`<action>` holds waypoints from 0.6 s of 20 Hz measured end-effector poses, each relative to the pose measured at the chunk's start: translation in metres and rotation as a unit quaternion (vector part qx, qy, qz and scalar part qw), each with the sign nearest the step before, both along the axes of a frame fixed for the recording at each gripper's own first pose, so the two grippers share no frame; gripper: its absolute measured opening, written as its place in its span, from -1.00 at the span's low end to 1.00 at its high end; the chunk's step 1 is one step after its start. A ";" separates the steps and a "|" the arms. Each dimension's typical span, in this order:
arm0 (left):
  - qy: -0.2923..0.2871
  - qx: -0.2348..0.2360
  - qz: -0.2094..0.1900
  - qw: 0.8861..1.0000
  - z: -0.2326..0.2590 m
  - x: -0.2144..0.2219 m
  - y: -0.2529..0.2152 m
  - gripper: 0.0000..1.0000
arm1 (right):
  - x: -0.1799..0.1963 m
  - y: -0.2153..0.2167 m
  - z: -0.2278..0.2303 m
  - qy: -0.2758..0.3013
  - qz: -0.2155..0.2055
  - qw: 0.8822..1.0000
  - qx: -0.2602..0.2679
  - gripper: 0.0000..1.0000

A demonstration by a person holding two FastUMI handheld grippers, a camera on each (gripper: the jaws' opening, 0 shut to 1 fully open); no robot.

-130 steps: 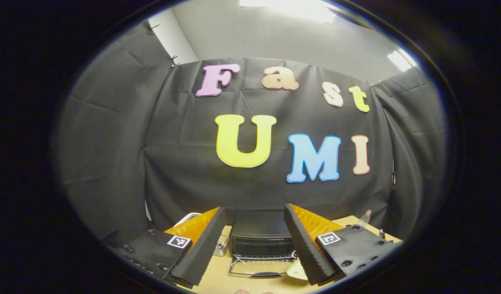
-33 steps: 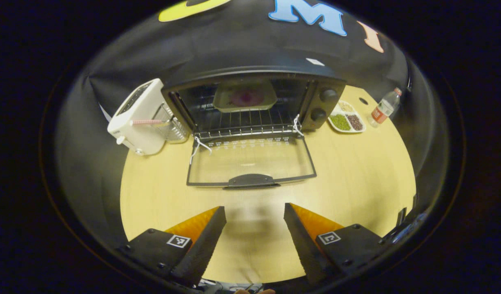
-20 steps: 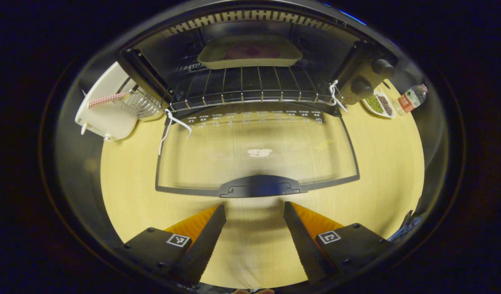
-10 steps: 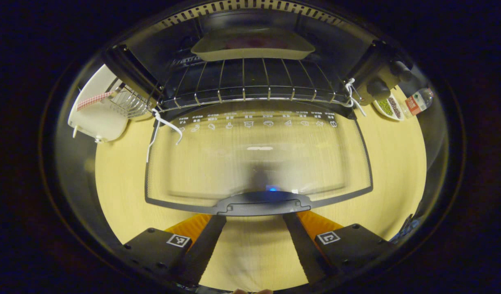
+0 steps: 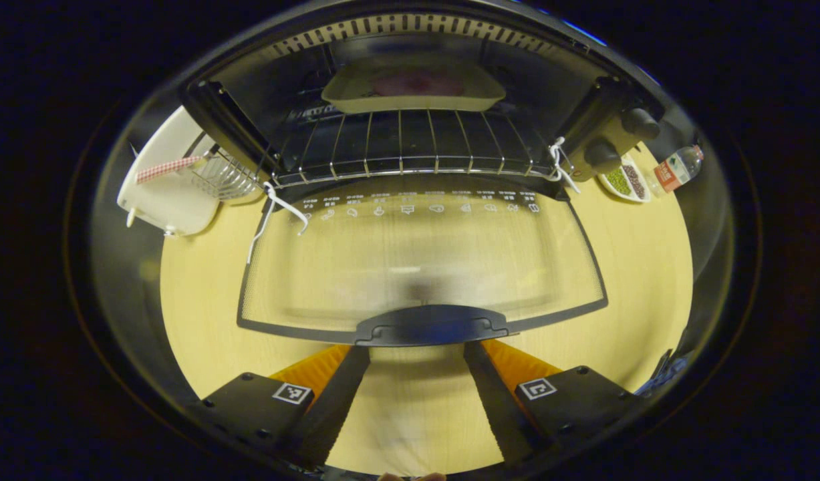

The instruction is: Open the electric oven with the left hand, put the food in, and close the electric oven.

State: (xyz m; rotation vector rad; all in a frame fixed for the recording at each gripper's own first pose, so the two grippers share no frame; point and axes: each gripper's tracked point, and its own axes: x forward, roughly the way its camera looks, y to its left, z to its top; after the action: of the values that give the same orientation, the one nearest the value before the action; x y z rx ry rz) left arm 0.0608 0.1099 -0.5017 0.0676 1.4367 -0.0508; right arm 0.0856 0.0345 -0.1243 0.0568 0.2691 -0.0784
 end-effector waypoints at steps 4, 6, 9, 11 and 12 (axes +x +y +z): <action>-0.004 -0.002 0.001 1.000 0.012 0.004 -0.001 0.94 | 0.000 0.009 0.006 -0.006 0.012 1.000 0.002 0.96; -0.012 -0.002 0.000 1.000 0.020 0.004 -0.003 0.94 | -0.001 0.011 0.009 -0.009 0.016 1.000 0.001 0.96; -0.024 -0.004 0.000 1.000 0.029 0.007 -0.003 0.94 | -0.002 0.010 0.012 -0.011 0.019 1.000 0.000 0.96; -0.030 -0.003 -0.001 1.000 0.033 0.008 -0.003 0.93 | -0.002 0.008 0.013 -0.010 0.018 1.000 0.003 0.96; -0.034 0.000 -0.004 0.999 0.036 0.008 -0.003 0.94 | -0.002 0.008 0.015 -0.011 0.018 1.000 0.006 0.96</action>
State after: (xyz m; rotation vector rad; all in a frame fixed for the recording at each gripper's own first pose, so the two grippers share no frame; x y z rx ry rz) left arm 0.0684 0.1065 -0.4652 0.0744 1.3687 -0.0545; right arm 0.0840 0.0425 -0.1098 0.0651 0.2477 -0.0395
